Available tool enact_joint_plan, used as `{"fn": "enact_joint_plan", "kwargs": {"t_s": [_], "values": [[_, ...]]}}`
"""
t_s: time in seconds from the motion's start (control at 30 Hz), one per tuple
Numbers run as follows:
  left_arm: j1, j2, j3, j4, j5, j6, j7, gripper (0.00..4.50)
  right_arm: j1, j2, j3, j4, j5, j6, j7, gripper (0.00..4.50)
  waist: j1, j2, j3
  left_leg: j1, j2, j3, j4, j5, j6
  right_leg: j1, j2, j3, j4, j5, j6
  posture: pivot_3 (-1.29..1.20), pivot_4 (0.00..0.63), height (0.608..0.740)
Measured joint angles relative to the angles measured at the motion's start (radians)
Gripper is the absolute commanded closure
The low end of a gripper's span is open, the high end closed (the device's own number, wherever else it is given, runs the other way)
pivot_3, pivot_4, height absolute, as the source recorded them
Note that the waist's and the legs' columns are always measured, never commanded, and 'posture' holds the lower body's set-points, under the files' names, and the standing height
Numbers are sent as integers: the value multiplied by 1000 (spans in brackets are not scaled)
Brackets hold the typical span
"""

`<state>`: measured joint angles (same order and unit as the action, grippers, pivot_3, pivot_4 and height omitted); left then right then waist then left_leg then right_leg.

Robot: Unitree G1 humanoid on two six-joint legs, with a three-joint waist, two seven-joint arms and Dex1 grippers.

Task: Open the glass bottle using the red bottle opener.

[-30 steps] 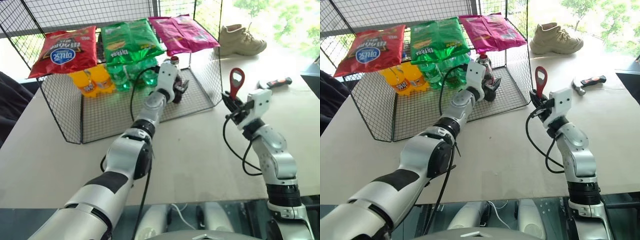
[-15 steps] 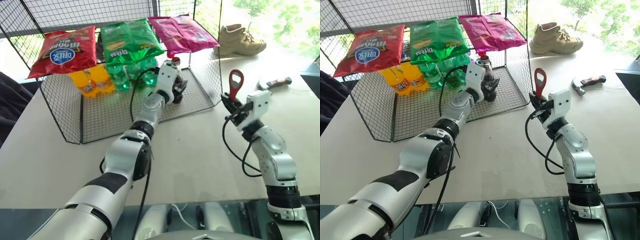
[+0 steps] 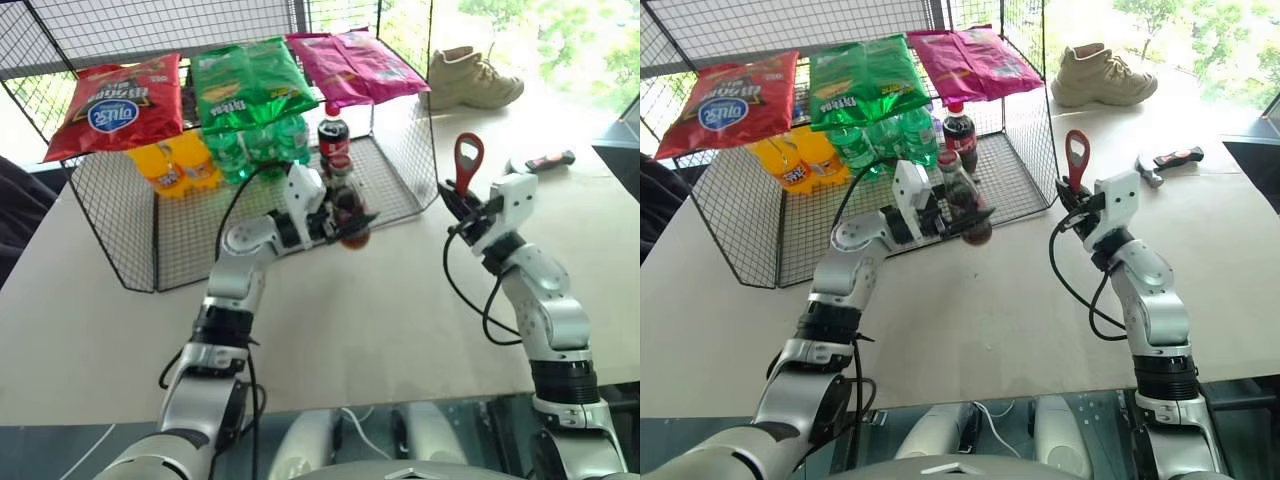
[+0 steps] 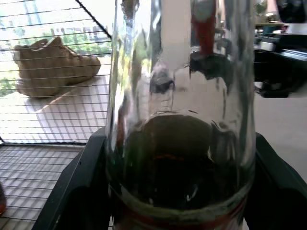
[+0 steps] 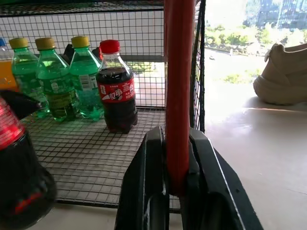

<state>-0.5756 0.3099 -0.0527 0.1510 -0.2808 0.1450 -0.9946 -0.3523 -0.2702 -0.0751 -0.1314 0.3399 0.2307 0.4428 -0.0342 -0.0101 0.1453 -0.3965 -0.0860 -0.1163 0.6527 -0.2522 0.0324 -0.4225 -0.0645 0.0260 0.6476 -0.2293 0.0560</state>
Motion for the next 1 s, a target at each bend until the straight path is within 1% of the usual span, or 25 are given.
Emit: {"fn": "enact_joint_plan", "kwargs": {"t_s": [0.07,0.2,0.57,0.6,0.67,0.83,1.0], "values": [[42,20,-24,-79,-17,66,-8,1837,-10,0,-1,8,0,-4,8,4500,0,0,0,1,0,0,0,0,0,0,1,0,1,0,0,0,150,740],[76,39,-56,-104,-14,108,-4,1837,-17,3,1,24,-1,-5,11,4500,0,0,0,1,0,1,0,0,0,0,1,0,1,0,0,0,150,740],[109,38,-78,-109,4,64,16,1837,-20,6,5,25,-1,-5,13,4500,1,0,-1,2,0,1,0,0,0,0,0,1,1,0,0,0,150,740],[108,37,-78,-109,4,63,16,802,-20,6,5,25,-1,-5,13,4500,1,0,-1,2,0,1,0,0,0,0,0,1,1,0,0,0,150,740],[109,33,-80,-107,4,61,16,42,-20,7,6,25,-1,-5,13,4500,1,0,-1,1,0,1,0,0,0,0,0,1,1,0,0,0,150,740],[109,23,-74,-105,-2,37,18,42,-20,10,6,25,-1,-5,12,4500,1,0,-1,2,0,1,0,0,0,0,0,1,1,0,0,0,150,740],[125,-3,-38,-136,-72,12,19,42,-20,14,8,25,-1,-6,12,4500,1,0,-1,2,0,1,0,0,0,0,-1,1,1,0,0,0,150,740]]}}
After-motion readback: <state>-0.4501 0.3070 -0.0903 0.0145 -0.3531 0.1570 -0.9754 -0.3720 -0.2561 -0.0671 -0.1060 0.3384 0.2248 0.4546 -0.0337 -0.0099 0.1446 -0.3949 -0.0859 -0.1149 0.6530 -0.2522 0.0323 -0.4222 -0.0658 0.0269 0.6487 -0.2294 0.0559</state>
